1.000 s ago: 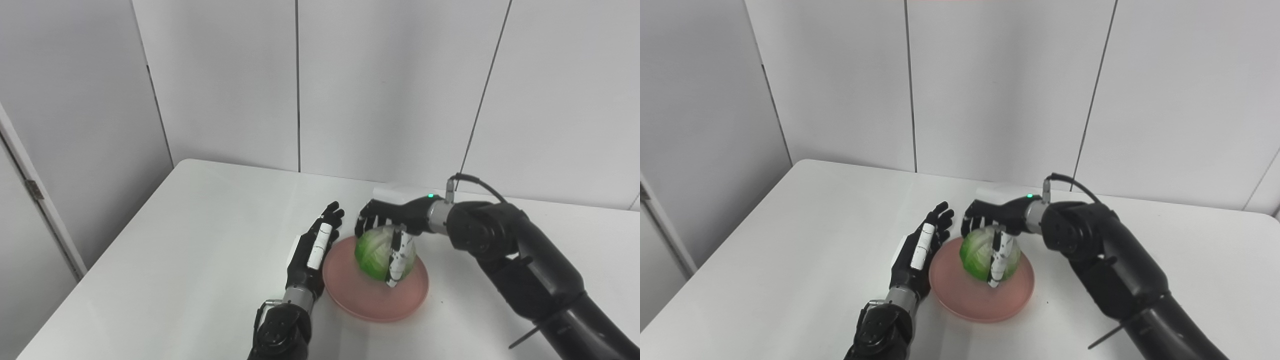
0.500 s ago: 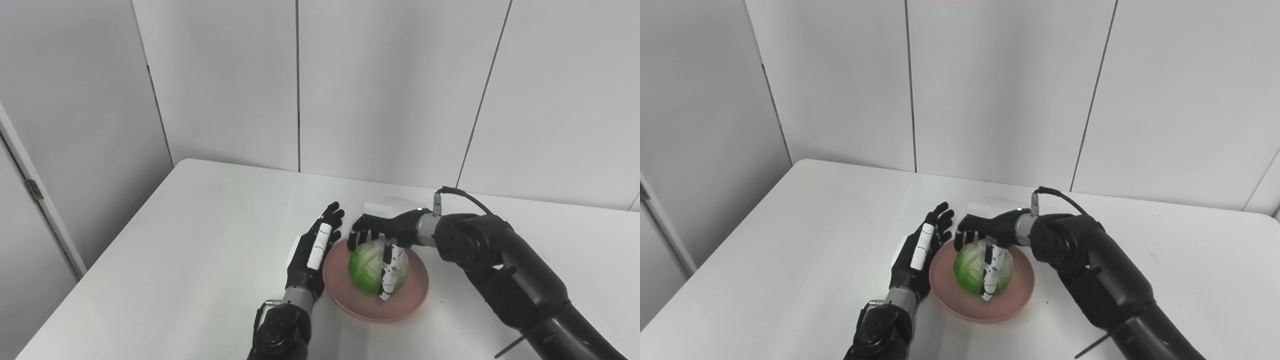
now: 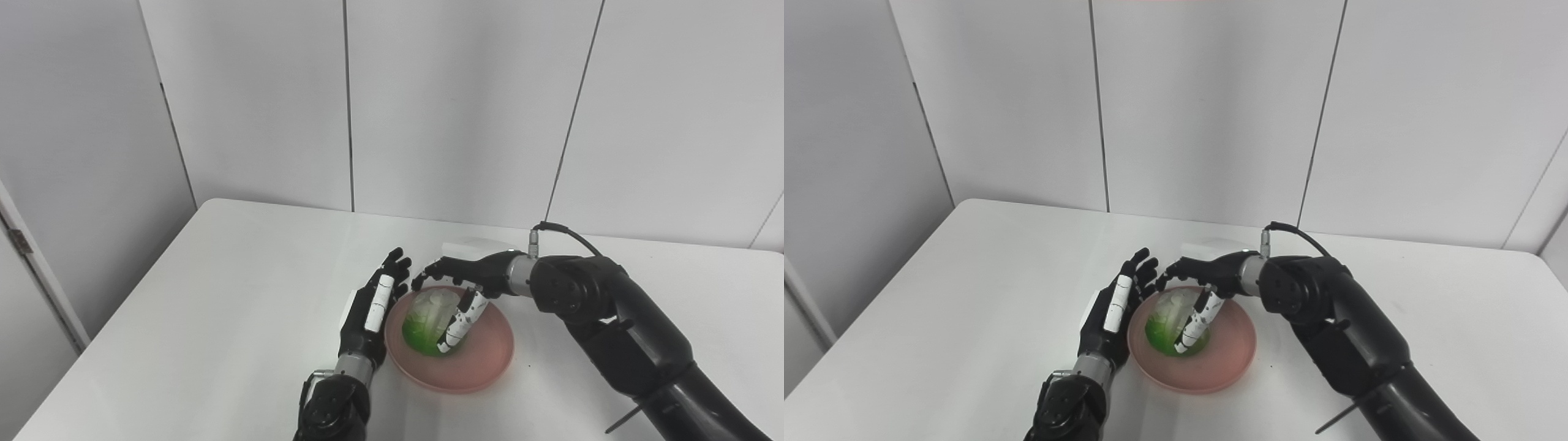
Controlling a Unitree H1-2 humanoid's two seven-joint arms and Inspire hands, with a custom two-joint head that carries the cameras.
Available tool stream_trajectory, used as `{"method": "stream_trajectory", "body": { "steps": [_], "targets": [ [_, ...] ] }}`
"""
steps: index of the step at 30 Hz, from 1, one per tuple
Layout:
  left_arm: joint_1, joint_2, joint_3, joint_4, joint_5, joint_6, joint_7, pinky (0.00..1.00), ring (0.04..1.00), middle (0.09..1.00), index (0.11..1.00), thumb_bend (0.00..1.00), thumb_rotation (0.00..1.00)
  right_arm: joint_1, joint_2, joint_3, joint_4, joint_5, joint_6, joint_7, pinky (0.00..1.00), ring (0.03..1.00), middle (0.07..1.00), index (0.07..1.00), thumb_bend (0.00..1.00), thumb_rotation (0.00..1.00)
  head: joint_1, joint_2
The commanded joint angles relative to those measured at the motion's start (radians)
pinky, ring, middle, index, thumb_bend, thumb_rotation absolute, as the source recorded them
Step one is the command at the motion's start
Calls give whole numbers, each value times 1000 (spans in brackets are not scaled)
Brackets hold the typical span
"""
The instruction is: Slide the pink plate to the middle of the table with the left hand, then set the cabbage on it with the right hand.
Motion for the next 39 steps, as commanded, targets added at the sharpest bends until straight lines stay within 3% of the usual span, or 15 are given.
{"method": "stream_trajectory", "body": {
  "steps": [1, 3, 6, 7, 11, 15, 20, 25, 29, 32, 35, 39],
  "targets": [
    [30, 9, 4, 26, -16, 59, -5, 963, 947, 902, 880, 893, 837, -63, -28, -34, -46, 19, 15, 3, 802, 887, 895, 794, 1000, 392, -14, 0],
    [29, 12, 6, 29, -21, 53, -15, 980, 952, 904, 885, 896, 835, -54, -43, -52, -70, 28, 6, -13, 792, 888, 892, 782, 1000, 444, -21, -1],
    [30, 15, 11, 19, -25, 48, -18, 968, 953, 904, 888, 921, 826, 30, -55, -147, -118, 64, -122, -212, 713, 825, 828, 736, 1000, 539, -32, 0],
    [32, 16, 11, 10, -24, 49, -15, 956, 948, 904, 885, 929, 817, 60, -57, -178, -125, 76, -167, -280, 675, 769, 781, 728, 997, 621, -32, 0],
    [37, 29, 12, -18, -21, 51, -13, 957, 946, 904, 887, 944, 810, 130, -48, -246, -131, 87, -270, -445, 635, 709, 750, 741, 927, 706, -44, 4],
    [34, 45, 18, -34, -20, 30, -15, 949, 942, 905, 883, 944, 809, 218, 27, -346, -104, 133, -350, -671, 576, 646, 698, 704, 864, 679, -62, 7],
    [26, 74, 3, -48, 28, 1, -5, 924, 939, 903, 897, 962, 839, 273, 116, -427, -32, 210, -399, -828, 537, 625, 690, 693, 817, 658, -83, 10],
    [17, 106, -24, -43, 106, -63, 11, 933, 947, 926, 917, 982, 853, 315, 195, -476, 99, 244, -541, -1012, 545, 626, 678, 679, 783, 622, -126, 15],
    [15, 121, -52, -34, 172, -116, 34, 968, 973, 950, 949, 913, 845, 360, 275, -531, 143, 340, -555, -1084, 600, 681, 726, 724, 768, 653, -138, 17],
    [15, 103, -62, -32, 210, -130, 73, 934, 966, 953, 949, 889, 840, 397, 351, -602, 173, 518, -568, -1079, 658, 712, 753, 748, 751, 653, -140, 18],
    [16, 80, -64, -33, 231, -129, 107, 898, 948, 948, 947, 877, 831, 429, 371, -622, 190, 582, -573, -1057, 750, 800, 831, 815, 676, 762, -141, 21],
    [14, 56, -69, -42, 270, -117, 153, 907, 948, 959, 964, 877, 863, 474, 369, -622, 193, 616, -564, -1042, 797, 813, 837, 833, 661, 766, -143, 30]
  ]
}}
